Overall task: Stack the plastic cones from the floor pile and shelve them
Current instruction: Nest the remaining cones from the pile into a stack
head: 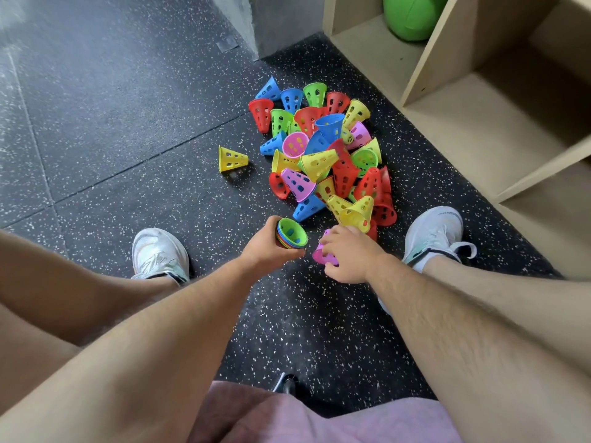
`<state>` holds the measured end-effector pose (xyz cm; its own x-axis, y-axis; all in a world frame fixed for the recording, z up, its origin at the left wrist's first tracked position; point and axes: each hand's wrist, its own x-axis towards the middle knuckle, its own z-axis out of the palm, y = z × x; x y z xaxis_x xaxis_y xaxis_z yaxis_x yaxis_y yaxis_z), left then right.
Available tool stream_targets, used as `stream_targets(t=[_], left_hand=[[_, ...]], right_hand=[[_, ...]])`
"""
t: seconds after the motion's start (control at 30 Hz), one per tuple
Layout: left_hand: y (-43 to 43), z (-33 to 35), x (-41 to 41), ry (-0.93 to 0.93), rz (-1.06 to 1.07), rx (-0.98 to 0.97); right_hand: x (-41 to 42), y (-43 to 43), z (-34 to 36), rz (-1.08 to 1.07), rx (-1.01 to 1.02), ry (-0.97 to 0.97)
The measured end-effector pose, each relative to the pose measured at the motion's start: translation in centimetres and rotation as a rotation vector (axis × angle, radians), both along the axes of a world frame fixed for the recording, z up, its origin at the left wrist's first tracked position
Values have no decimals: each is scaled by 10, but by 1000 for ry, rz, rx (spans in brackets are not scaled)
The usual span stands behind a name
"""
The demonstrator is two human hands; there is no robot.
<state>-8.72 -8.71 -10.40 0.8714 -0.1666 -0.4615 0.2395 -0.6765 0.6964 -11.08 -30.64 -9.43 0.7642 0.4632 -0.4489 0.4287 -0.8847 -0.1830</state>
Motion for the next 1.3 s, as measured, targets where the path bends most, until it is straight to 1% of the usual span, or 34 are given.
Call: stream_targets(t=[0.13, 0.3, 0.37, 0.43, 0.5, 0.57, 0.73, 0.77, 0.83, 0.9, 0.97, 1.07, 1.13, 1.2, 1.3], left_hand=[[2, -1, 0, -2, 4, 5], [3, -3, -2, -37, 46, 16], [3, -4, -2, -55, 58, 20], [1, -4, -2, -64, 57, 13], [-3, -3, -2, -66, 65, -10], [-7, 0, -3, -70, 80, -34], [-23, 11, 0, -146, 86, -109], [-26, 13, 1, -160, 86, -119], [-29, 14, 1, -179, 73, -139], [-28, 14, 0, -181, 54, -150], [-28, 11, 1, -186, 40, -150], [-35, 12, 3, -217, 28, -124], [-42, 12, 5, -214, 34, -145], [-48, 12, 5, -194, 48, -185], [-53, 6, 4, -187, 49, -209]], right_hand=[[4, 4, 4, -163, 143, -69], [23, 11, 10, -586, 408, -163], [27, 15, 16, -715, 513, -163], [28, 20, 22, -799, 616, -174], [28, 27, 28, -843, 694, -161], [28, 33, 30, -849, 745, -99], [20, 42, 19, -735, 791, 104], [19, 43, 19, -748, 825, 147], [18, 40, 21, -778, 874, 173], [19, 36, 23, -747, 855, 186], [18, 34, 20, -675, 796, 121], [13, 29, 10, -539, 600, -198], [10, 20, 7, -466, 526, -403], [6, 8, 6, -416, 492, -522], [2, -11, 0, -450, 371, -580]])
